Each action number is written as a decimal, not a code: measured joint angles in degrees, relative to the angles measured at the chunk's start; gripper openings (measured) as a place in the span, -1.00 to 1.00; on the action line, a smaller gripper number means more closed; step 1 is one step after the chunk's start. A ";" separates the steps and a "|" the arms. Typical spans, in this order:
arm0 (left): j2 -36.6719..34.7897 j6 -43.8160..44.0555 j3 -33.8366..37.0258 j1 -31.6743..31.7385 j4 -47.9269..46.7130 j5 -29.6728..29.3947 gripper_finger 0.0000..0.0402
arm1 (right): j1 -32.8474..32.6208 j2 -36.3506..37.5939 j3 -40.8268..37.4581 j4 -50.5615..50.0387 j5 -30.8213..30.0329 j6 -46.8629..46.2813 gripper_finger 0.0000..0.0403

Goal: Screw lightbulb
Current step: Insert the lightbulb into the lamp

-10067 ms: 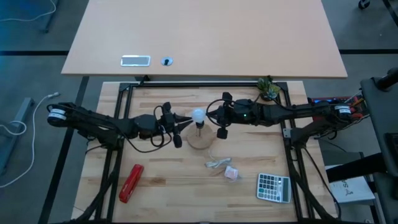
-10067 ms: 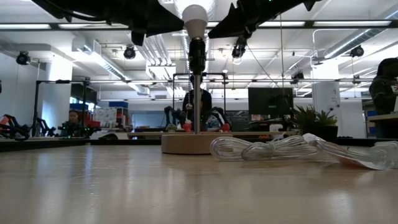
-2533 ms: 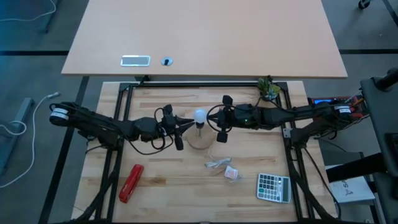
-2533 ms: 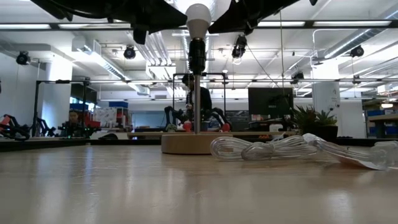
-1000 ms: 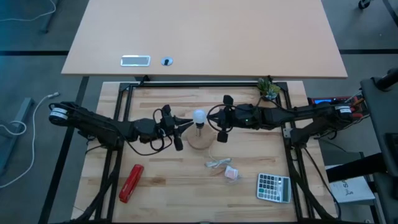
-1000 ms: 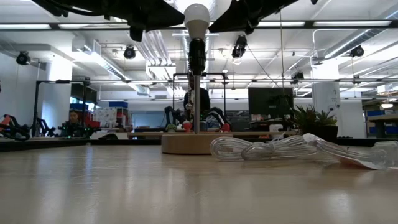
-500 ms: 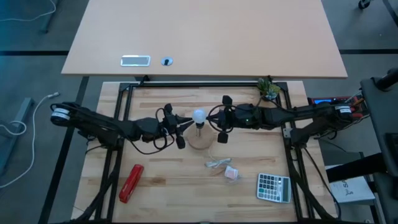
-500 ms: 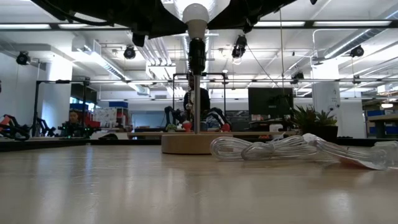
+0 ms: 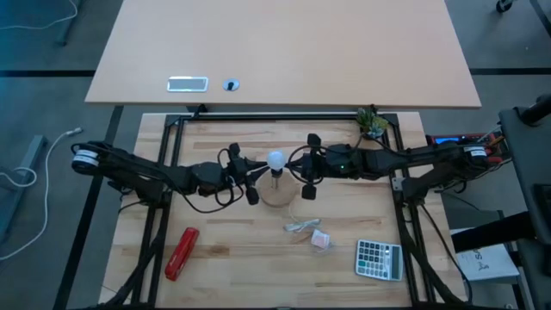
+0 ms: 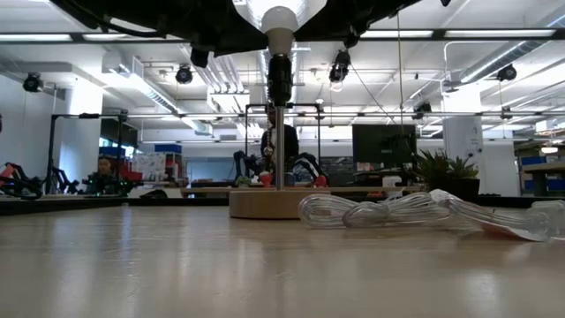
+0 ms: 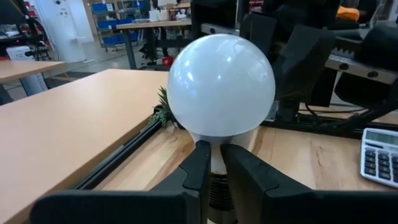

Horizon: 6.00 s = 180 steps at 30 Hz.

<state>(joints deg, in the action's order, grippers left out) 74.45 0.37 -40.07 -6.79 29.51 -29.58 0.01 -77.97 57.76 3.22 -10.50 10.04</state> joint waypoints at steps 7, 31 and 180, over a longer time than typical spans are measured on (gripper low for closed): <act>-1.13 2.31 -0.41 -1.04 -2.39 0.26 -0.80 | -0.01 0.00 0.00 -2.74 -4.10 -0.35 -1.00; -0.30 2.15 -0.44 -0.36 -0.70 -0.08 -0.80 | -0.22 0.00 0.00 -0.83 -2.56 2.49 -1.00; -0.39 5.12 -0.28 -1.18 -1.53 -6.13 -0.80 | -0.90 -2.82 0.02 1.64 -2.54 -0.01 -1.00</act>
<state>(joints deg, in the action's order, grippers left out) 74.06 5.50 -40.36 -7.97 27.99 -35.72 -0.89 -80.79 57.78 4.86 -13.04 10.03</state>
